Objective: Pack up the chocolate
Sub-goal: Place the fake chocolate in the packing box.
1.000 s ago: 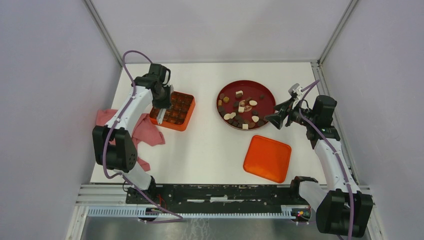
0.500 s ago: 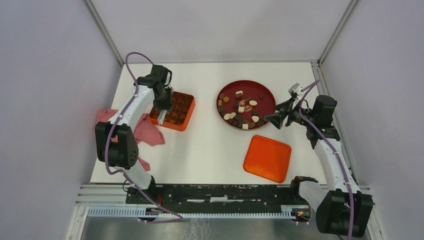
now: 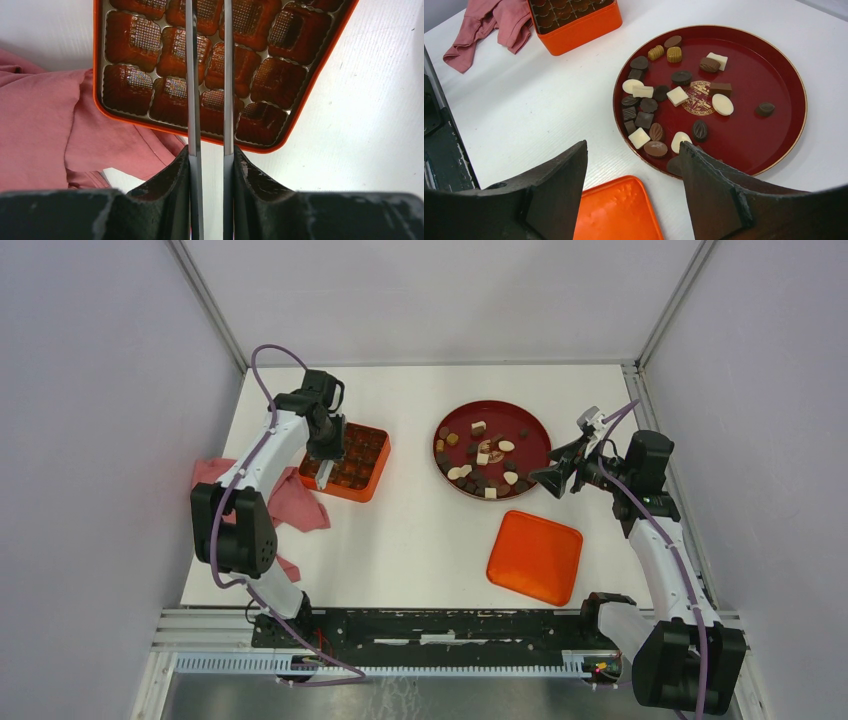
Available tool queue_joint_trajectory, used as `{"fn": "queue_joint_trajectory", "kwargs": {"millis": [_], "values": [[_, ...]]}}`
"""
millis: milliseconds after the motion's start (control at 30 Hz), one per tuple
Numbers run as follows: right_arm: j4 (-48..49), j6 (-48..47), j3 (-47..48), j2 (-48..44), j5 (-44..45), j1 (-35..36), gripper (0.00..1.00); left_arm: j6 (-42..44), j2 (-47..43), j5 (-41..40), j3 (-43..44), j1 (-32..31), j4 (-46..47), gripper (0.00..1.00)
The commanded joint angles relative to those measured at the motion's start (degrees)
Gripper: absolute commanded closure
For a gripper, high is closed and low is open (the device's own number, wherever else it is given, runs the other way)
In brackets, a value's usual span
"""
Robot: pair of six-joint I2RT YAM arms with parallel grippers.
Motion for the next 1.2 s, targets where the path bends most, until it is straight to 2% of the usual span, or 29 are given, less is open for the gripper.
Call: {"fn": "queue_joint_trajectory", "kwargs": {"millis": [0, 800, 1067, 1167], "values": [[2.42, 0.08, -0.40, -0.46, -1.21, -0.20, 0.27, 2.97, -0.27, -1.35, 1.09, -0.15, 0.15, 0.65], [2.45, 0.08, -0.48, -0.43, -1.30, -0.20, 0.27, 2.91, -1.78, -2.08, 1.18, -0.74, 0.20, 0.60], [2.50, 0.08, -0.57, -0.42, -1.30, -0.20, 0.27, 1.52, -6.56, 0.04, -0.15, -2.63, 0.28, 0.68], [2.55, 0.08, -0.57, -0.40, -1.30, -0.20, 0.27, 0.56, -9.18, 3.32, -2.31, -4.59, 1.23, 0.69]]}}
